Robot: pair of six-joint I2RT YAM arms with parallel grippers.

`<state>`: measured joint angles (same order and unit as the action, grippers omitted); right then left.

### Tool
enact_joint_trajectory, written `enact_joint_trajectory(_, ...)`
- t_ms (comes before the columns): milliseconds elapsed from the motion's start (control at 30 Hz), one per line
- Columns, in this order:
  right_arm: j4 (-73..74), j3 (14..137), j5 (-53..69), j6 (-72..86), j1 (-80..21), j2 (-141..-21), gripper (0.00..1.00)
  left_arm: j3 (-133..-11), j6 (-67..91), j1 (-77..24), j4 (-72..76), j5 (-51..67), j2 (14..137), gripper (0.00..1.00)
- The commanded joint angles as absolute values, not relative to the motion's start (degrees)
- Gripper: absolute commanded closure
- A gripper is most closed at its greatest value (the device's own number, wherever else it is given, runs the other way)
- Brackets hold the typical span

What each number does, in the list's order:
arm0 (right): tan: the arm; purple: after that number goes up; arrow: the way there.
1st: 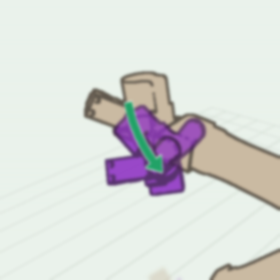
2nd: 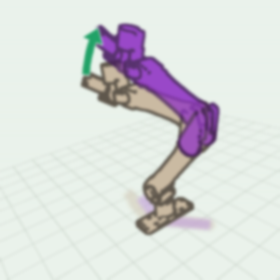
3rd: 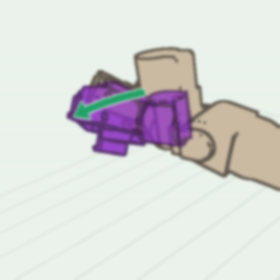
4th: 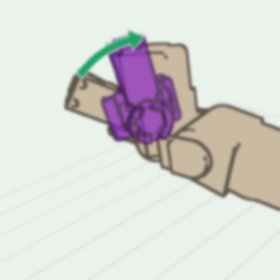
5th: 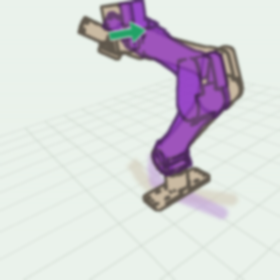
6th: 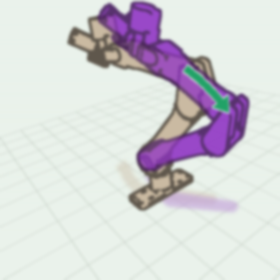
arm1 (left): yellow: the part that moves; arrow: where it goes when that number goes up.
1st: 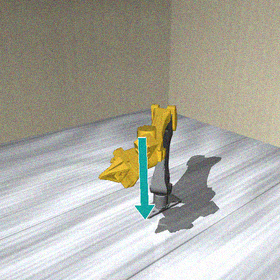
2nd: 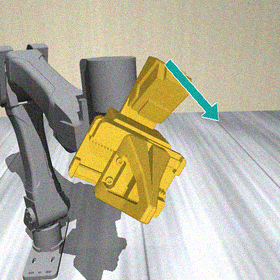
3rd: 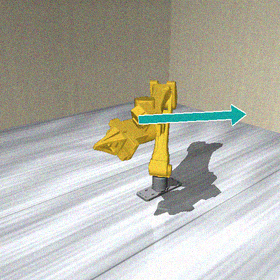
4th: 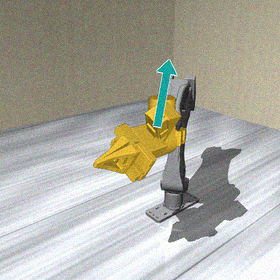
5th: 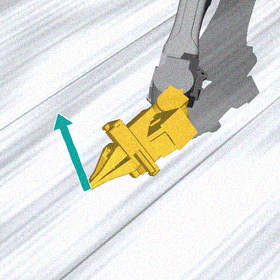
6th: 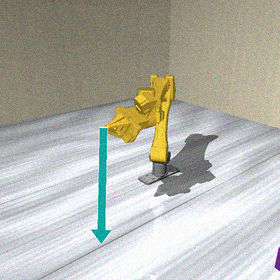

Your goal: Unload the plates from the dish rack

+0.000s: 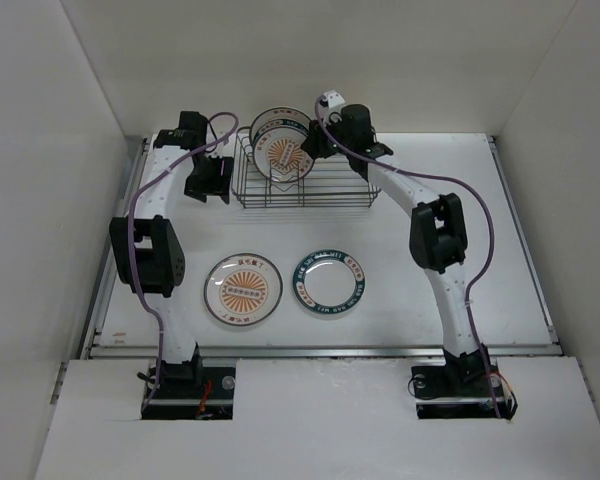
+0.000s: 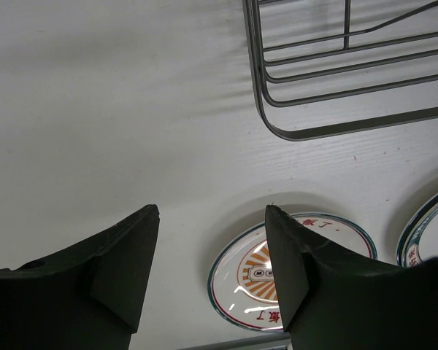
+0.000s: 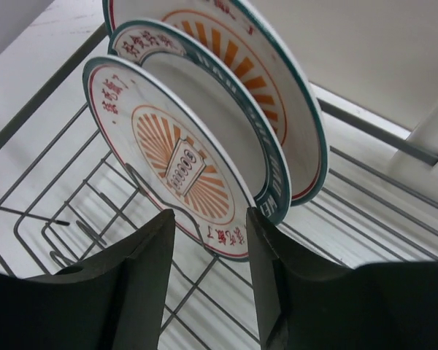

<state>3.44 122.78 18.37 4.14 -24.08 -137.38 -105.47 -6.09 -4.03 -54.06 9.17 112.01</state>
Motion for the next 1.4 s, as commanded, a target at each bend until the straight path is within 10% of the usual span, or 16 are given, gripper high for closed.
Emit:
enact_joint_trajectory(0,0.0,125.58,17.58,2.81,-24.08,-135.43,0.5,-105.47,-6.5,-3.87,-54.67,8.26,107.75,0.43)
enact_joint_trajectory(600,-1.32,130.96,18.89,7.03,-24.08,-143.96,0.47,-106.0,-6.5,-4.39,-55.28,7.73,108.9,0.43)
enact_joint_trajectory(833,-1.32,128.85,20.74,7.56,-24.08,-143.09,0.84,-105.38,-6.5,-4.39,-55.28,7.21,108.9,0.43)
enact_joint_trajectory(1367,-4.66,121.73,22.59,3.52,-23.55,-127.54,1.0,-104.85,-6.5,-4.39,-55.28,7.73,108.9,0.43)
